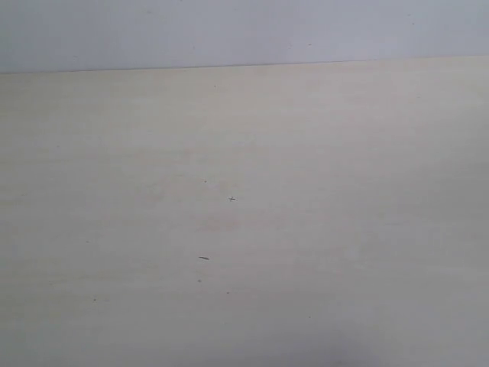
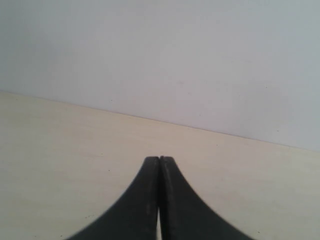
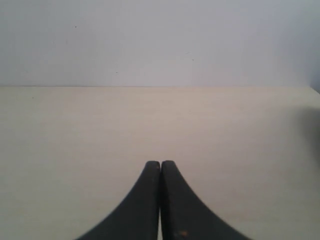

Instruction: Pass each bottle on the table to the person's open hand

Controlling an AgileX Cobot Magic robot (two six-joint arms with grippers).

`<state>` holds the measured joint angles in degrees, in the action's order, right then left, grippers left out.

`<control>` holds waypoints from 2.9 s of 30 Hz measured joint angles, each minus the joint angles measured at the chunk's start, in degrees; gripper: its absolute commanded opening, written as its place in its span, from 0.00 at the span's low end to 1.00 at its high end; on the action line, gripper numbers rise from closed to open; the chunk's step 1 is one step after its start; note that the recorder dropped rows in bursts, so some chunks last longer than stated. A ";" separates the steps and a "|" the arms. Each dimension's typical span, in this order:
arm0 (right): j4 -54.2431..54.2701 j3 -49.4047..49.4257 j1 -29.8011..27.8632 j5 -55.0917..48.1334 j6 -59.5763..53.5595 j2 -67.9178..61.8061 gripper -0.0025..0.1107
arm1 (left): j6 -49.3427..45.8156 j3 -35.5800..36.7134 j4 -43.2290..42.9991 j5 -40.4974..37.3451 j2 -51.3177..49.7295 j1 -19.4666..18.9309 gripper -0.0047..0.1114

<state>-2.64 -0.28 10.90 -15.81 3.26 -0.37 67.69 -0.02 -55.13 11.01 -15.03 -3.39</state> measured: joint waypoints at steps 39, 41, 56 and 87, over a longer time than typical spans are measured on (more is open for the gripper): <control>0.00 0.00 0.00 -0.41 0.00 0.00 0.02 | -65.41 0.00 59.13 -21.53 0.09 0.00 0.04; 0.00 0.00 0.00 -0.41 0.00 0.00 0.02 | -65.63 0.00 59.25 -22.65 0.09 0.00 0.04; 0.00 0.00 0.00 -0.41 0.00 0.00 0.02 | -65.78 0.00 59.37 -23.23 3.69 0.00 0.04; 0.00 0.00 0.00 -0.41 0.00 0.00 0.02 | -65.78 0.00 59.37 -23.44 14.69 0.00 0.04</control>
<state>-2.64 -0.28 10.90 -16.22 3.26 -0.37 1.91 -0.02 4.25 -12.42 -0.33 -3.39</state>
